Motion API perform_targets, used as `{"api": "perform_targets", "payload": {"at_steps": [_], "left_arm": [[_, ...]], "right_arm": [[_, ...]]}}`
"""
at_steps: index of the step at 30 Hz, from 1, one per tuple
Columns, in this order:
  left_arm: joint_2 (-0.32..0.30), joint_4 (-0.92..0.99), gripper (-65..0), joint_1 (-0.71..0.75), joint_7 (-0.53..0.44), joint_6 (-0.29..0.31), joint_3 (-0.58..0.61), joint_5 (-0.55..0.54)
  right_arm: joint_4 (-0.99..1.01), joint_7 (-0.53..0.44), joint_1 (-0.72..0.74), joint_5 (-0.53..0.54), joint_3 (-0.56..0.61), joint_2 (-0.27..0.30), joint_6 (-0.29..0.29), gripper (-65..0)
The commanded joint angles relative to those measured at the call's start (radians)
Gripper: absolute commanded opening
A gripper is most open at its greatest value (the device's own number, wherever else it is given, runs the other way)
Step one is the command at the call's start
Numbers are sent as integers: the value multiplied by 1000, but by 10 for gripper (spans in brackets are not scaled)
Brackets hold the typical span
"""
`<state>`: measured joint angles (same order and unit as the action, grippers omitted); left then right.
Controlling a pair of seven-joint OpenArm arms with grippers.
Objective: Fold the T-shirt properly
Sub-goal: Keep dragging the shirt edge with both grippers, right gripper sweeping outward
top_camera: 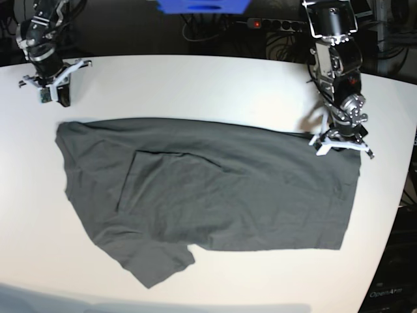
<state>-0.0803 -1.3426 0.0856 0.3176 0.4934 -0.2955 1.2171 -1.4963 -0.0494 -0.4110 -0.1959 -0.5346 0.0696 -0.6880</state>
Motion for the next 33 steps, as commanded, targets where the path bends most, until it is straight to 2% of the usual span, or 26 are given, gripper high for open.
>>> {"api": "perform_targets", "payload": {"at_steps": [1,3,13,17,23,26,33], "left_arm": [[23,33,-626,32,-22,106,14,-64],[20,33,-626,32,-22,106,14,-64],[-13,21,-626,44,-22,107,11,-64],[-28,-16,-626,67,-25,107,14,-64],[-31,-90,-626,67,-25,113,14,-64],[-31,-134,-626,65,-25,205,6,-66],[-29,-205,-626,56,-24,205,5,-67]], "right_arm": [[-50,-31,-7,20,-3,5,0,-646],[-106,-31,-32,22,1,2,-2,-646],[-350,12,-56,17,-5,-84,-10,-646],[-372,41,-47,17,0,-107,-10,-646],[-372,46,-24,17,18,-110,-10,-646],[-369,46,-19,17,40,-110,-10,-646],[-369,46,1,16,84,-106,-10,-646]]}}
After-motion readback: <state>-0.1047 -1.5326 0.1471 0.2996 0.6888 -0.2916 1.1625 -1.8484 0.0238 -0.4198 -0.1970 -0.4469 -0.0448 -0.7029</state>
